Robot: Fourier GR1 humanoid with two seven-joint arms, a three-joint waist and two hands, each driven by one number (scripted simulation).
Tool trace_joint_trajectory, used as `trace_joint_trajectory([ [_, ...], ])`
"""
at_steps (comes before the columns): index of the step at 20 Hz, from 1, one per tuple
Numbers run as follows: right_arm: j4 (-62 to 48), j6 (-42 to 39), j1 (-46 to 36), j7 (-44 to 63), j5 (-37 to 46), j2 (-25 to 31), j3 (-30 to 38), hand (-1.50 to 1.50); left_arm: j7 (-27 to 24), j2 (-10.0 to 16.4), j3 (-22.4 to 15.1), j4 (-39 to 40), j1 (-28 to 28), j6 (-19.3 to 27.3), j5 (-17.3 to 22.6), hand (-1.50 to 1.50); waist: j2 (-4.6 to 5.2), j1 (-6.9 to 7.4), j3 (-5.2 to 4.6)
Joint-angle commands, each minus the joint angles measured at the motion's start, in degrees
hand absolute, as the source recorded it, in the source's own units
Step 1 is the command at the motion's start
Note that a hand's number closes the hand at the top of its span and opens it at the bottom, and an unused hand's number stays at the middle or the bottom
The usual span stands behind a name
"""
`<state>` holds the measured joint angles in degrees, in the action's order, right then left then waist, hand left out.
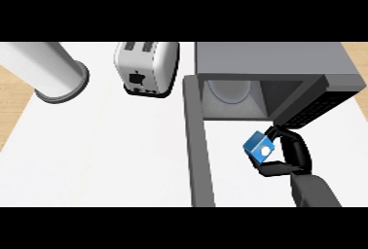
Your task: Pick up the milk, place it into the microwave and close the microwave
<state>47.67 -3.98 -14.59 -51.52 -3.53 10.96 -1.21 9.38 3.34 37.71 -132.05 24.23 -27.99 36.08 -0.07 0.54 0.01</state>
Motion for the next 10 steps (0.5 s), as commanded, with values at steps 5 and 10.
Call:
trace_joint_trajectory([
  [5, 12.04, 4.11, -2.49, 12.71, 1.69, -2.68, -2.16, 1.50, -2.65, -3.18, -2.53, -1.83, 3.54, -0.34, -3.49, -1.50, -0.08, -0.19, -0.05],
  [10, 18.90, 8.34, -2.62, 19.05, 4.29, -4.28, -3.31, 1.50, 0.27, 0.54, 4.50, 2.63, 0.04, -3.30, 2.76, -1.50, -0.06, -0.34, -0.03],
])
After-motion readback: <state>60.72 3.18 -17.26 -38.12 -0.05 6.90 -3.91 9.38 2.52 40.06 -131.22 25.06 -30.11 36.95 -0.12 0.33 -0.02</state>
